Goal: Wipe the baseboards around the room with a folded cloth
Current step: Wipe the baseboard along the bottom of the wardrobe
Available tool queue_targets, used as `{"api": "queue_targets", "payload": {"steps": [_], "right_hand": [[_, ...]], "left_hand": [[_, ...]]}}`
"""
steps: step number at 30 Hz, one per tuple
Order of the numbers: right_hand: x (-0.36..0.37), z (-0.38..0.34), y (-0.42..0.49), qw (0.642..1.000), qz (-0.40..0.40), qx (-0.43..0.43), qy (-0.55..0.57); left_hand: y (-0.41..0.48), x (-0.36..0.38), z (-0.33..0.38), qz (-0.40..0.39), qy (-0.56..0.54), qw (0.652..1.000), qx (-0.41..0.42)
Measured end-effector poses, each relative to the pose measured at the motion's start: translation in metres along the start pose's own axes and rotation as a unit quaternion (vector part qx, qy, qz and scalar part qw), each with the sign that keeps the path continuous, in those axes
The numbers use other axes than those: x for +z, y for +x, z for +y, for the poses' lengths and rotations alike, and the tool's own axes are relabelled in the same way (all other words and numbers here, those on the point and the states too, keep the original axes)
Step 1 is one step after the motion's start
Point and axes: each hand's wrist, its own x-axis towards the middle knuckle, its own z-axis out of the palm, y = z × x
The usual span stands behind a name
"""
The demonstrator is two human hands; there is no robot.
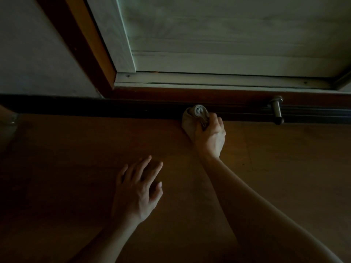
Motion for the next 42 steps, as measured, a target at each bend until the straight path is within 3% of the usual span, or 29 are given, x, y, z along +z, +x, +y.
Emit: {"api": "queue_targets", "payload": {"steps": [3, 8, 13, 19, 24, 28, 34, 42], "right_hand": [[-0.004, -0.002, 0.003, 0.999, -0.045, -0.014, 0.004], [-0.011, 0.011, 0.005, 0.999, 0.017, 0.036, 0.003], [-0.012, 0.003, 0.007, 0.999, -0.051, -0.007, 0.006], [-0.037, 0.028, 0.016, 0.992, 0.067, 0.107, 0.017], [-0.029, 0.024, 0.015, 0.998, 0.025, 0.048, 0.033], [-0.035, 0.033, 0.023, 0.993, 0.066, 0.078, 0.057], [-0.033, 0.034, 0.027, 0.992, 0.008, 0.058, 0.11], [-0.039, 0.044, 0.028, 0.996, 0.049, 0.021, 0.07]], "left_hand": [[0.006, -0.002, 0.003, 0.009, -0.005, 1.0, -0.005], [0.026, -0.004, 0.014, 0.001, -0.026, 1.0, 0.013], [0.031, -0.001, 0.019, -0.008, -0.018, 1.0, 0.016], [0.033, 0.003, 0.018, 0.001, -0.01, 1.0, 0.015], [0.033, 0.004, 0.019, 0.008, -0.004, 1.0, 0.016], [0.033, 0.003, 0.019, 0.007, 0.0, 1.0, 0.013], [0.033, 0.002, 0.02, 0.001, 0.003, 1.0, 0.012], [0.033, 0.001, 0.02, 0.0, 0.003, 1.0, 0.01]]}}
